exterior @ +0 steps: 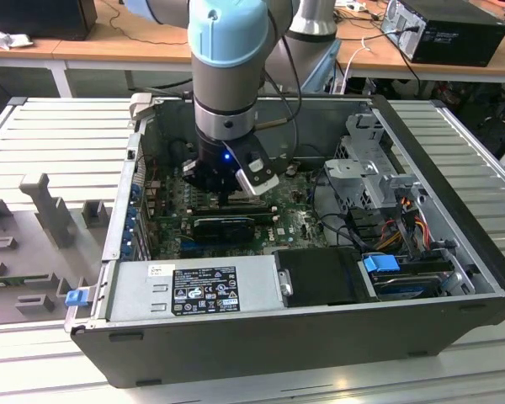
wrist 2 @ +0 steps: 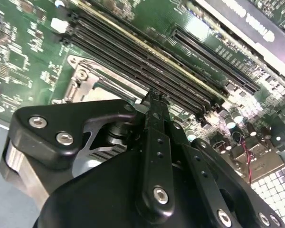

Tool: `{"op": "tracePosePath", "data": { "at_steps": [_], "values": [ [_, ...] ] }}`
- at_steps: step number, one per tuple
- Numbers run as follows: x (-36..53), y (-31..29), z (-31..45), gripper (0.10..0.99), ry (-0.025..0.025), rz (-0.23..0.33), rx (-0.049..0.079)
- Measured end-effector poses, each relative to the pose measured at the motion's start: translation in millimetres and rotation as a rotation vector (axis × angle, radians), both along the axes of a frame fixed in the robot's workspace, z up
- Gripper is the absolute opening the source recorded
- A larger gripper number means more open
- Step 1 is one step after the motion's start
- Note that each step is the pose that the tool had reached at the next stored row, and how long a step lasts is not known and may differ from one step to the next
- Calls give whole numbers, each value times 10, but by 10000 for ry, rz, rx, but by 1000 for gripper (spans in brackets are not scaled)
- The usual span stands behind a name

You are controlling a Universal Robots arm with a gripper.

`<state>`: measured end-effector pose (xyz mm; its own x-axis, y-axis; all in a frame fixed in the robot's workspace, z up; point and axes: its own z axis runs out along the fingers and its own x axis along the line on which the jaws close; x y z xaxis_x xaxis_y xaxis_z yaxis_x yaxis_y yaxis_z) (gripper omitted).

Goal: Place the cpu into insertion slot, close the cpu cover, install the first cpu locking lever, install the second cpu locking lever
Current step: 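Install the second cpu locking lever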

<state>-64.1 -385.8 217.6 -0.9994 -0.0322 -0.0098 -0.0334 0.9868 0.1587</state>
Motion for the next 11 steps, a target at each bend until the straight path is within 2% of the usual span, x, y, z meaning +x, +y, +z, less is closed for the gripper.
{"op": "tracePosePath", "data": {
  "at_steps": [2, 3, 4, 8, 11],
  "values": [
    [-16, -2, -93, 106, 0, 27, 27],
    [-23, -7, -108, 106, 2, 39, 75],
    [-35, -20, -116, 106, 1, 48, 181],
    [-89, -88, -128, 106, -1, 62, 466],
    [-106, -111, -139, 106, -2, 63, 779]
  ]
}}
